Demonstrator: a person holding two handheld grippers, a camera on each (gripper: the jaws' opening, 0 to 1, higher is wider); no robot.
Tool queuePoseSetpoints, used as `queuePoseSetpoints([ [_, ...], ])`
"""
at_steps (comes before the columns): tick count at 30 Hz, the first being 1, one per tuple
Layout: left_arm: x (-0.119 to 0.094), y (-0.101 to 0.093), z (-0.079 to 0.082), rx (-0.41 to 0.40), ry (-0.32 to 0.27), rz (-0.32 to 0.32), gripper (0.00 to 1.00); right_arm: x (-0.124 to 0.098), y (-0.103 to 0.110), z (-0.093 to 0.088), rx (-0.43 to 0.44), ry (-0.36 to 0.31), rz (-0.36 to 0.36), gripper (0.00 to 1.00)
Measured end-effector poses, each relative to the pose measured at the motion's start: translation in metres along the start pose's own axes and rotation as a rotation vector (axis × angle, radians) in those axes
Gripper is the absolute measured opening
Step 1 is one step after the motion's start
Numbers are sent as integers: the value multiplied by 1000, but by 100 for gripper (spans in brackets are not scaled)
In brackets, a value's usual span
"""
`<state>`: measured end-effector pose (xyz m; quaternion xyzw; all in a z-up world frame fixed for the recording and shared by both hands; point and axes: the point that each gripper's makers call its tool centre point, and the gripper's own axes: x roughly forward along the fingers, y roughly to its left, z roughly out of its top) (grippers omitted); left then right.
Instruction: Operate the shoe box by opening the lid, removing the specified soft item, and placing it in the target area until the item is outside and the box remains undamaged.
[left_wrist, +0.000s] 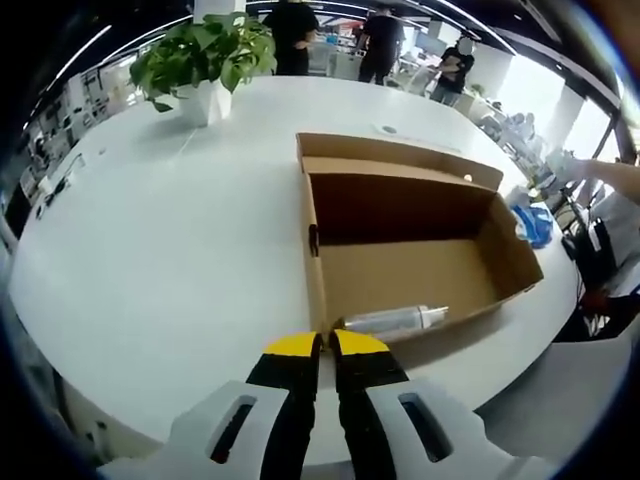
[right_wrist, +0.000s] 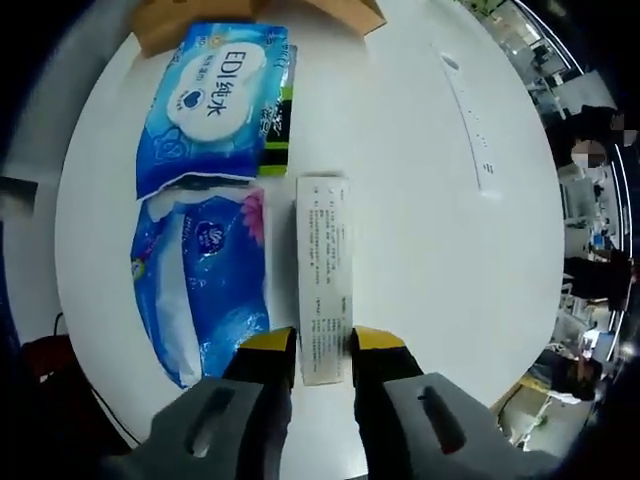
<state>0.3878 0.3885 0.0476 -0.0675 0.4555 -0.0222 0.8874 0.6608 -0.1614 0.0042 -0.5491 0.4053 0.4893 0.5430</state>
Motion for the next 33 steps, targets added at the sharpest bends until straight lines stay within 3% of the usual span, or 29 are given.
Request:
queuePoseSetpoints([
  [9,-1,-1,-1,15,-14,-3,4,-15,-8,-2,50,-4,-69,33],
  [21,-5,-1,0,61,-27,-12,7,-47,5,11,167,-68,-104,40],
  [33,-10,-7,25,170,-86,-30,16,-87,16,38,298,-178,-182,46],
])
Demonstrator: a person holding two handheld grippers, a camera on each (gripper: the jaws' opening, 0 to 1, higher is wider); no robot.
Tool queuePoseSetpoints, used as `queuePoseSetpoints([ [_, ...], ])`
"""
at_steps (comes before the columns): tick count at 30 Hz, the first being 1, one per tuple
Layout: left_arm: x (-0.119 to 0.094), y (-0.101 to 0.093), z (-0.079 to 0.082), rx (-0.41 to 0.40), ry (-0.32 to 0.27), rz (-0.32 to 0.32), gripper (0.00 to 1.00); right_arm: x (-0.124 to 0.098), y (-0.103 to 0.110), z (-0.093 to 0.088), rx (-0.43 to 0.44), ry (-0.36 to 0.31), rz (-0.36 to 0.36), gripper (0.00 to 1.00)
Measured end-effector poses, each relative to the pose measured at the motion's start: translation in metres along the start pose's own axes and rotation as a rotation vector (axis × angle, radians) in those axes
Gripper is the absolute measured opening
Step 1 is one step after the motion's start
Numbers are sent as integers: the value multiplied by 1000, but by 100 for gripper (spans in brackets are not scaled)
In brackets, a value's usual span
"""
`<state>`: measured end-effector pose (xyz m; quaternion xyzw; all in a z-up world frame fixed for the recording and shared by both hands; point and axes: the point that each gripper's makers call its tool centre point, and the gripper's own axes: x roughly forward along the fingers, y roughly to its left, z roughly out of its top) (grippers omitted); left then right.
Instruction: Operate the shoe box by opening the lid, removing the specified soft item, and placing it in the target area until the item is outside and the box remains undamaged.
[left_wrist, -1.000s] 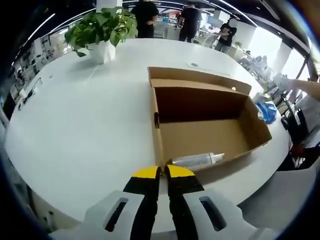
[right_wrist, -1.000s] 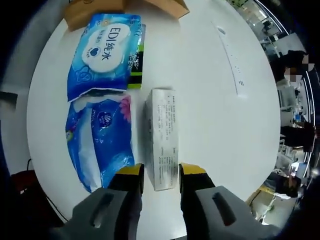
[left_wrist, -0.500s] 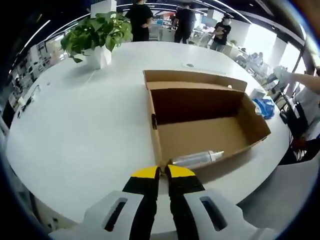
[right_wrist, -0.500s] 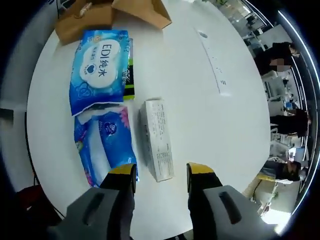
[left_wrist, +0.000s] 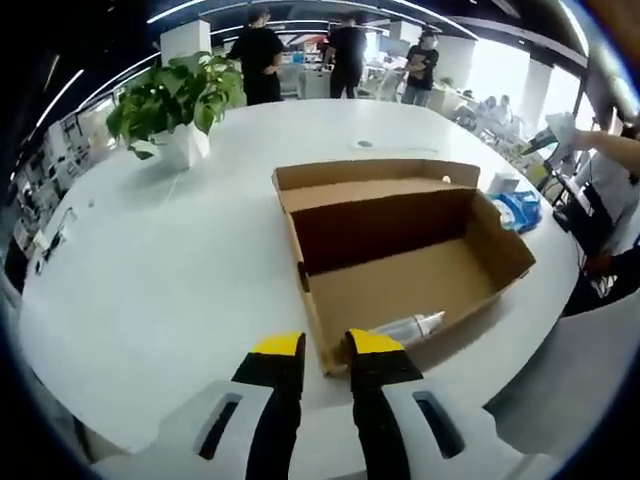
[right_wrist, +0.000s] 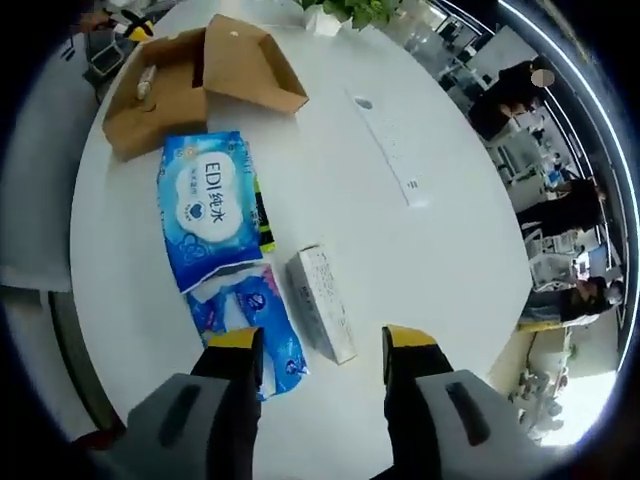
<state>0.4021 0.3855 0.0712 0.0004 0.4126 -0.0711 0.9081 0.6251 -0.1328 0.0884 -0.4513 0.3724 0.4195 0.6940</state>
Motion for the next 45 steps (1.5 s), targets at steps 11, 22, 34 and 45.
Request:
queuePoseSetpoints([
  [11,-1,-13,18,83,-31,-102,23,-21,28,21,27,-52,-24,53],
  [22,2,-18,30,198,-46,-181,36,-38,56,37,158,-121,-107,60],
  [34,5,-24,32,312,-19,-264,31,-72,60,49,432,-226,-234,64],
  [45,10,-20,31,423,14,-298,33,-85,92,64,536,-318,-240,68],
])
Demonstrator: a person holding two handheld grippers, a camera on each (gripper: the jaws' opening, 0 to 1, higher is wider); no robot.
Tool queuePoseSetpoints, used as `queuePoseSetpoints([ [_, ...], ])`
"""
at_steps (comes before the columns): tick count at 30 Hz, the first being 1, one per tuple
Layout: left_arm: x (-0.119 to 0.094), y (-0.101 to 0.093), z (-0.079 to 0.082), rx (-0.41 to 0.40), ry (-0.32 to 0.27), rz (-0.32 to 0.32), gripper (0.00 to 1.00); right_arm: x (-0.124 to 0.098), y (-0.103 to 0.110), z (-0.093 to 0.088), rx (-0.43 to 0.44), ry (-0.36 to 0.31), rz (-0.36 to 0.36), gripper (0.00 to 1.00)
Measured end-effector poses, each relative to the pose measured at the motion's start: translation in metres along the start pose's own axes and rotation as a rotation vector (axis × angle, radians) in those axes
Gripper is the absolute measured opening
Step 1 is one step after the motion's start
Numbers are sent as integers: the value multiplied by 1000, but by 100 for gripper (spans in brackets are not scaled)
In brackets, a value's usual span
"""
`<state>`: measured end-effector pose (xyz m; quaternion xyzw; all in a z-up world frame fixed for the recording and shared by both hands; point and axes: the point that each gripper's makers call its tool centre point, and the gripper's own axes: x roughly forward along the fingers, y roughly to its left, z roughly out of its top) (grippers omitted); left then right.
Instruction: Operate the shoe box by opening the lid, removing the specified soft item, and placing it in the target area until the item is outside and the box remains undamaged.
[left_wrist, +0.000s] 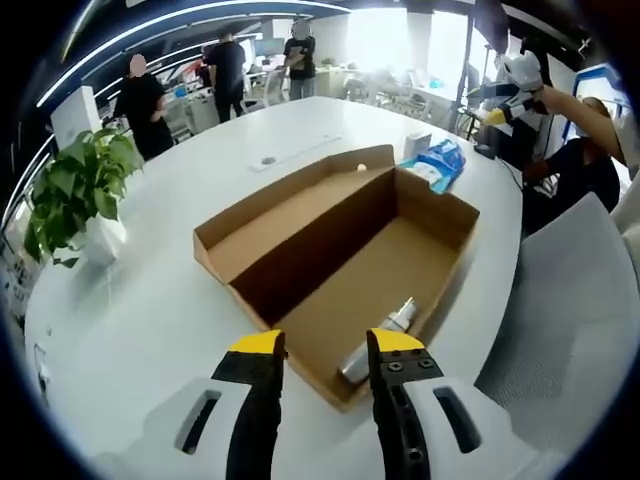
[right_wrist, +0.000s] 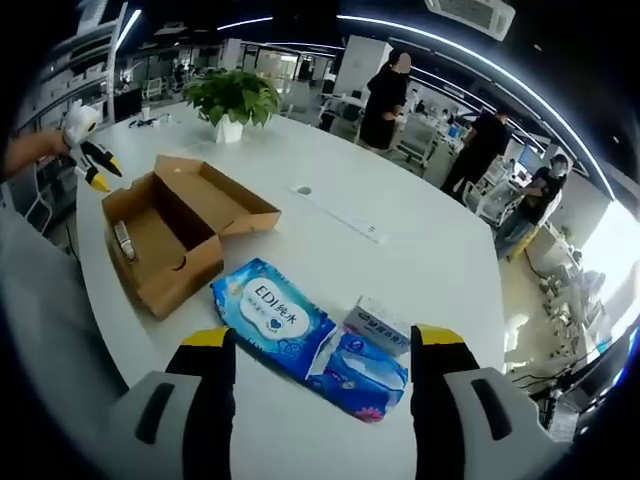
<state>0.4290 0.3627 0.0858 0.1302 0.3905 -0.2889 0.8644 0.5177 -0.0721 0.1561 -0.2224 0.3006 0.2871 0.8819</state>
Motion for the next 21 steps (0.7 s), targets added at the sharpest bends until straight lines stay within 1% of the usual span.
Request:
queuePoseSetpoints([
  [3,-1,2,3,24,2,-9,34,-4,9,0,19,-12,8,68],
  [6,-2,4,8,28,-8,-19,34,-7,20,2,47,-36,19,68],
  [12,2,5,20,52,-19,-36,34,-13,44,9,60,-72,31,68],
  [15,6,2,21,78,-3,-54,34,-17,54,13,63,-90,42,68],
  [21,19,-8,17,158,58,-109,34,-20,69,21,93,-117,51,67],
])
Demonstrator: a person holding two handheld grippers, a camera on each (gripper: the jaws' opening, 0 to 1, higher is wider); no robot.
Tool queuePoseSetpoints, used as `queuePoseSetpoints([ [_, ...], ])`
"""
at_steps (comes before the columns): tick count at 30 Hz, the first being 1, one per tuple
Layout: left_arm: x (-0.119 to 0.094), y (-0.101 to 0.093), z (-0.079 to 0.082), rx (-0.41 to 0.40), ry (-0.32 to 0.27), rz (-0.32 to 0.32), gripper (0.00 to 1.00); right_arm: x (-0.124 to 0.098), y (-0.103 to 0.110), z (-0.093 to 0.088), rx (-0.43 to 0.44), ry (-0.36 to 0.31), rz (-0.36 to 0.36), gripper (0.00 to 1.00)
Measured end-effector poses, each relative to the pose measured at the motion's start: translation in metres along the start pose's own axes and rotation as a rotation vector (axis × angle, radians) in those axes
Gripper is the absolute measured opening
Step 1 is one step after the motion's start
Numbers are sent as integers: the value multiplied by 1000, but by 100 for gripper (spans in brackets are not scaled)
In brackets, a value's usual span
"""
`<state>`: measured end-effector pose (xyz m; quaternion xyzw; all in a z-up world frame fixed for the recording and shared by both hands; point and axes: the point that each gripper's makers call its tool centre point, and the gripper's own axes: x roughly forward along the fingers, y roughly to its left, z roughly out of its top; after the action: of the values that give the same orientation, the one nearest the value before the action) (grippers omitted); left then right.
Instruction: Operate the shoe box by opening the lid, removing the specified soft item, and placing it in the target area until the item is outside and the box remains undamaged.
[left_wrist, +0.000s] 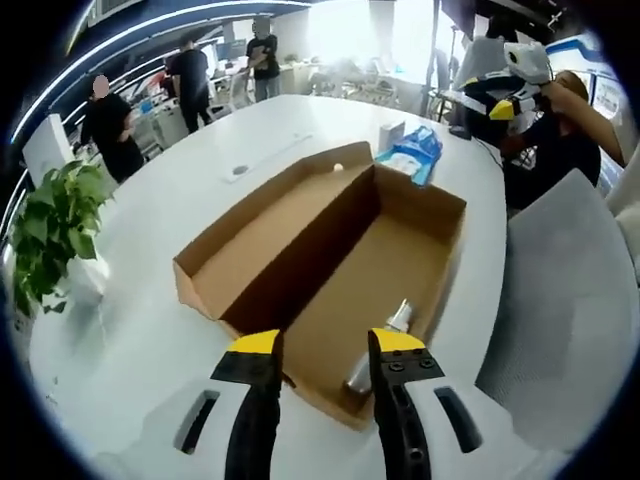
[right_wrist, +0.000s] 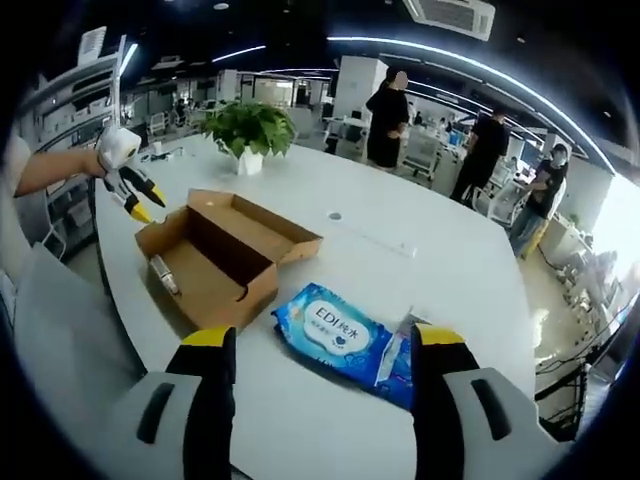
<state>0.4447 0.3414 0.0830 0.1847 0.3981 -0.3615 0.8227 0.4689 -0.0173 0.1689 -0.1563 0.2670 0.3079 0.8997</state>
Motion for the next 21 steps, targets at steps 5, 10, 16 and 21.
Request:
queuePoseSetpoints([
  [5,14,-11,-1,80,64,-63,35,6,15,-6,5,16,22,65],
  [10,28,-23,-4,152,121,-142,35,14,30,-13,45,16,42,63],
  [16,45,-27,-10,213,182,-214,33,20,47,-25,68,39,59,62],
  [21,53,-32,-11,263,210,-265,33,21,50,-27,115,31,42,60],
])
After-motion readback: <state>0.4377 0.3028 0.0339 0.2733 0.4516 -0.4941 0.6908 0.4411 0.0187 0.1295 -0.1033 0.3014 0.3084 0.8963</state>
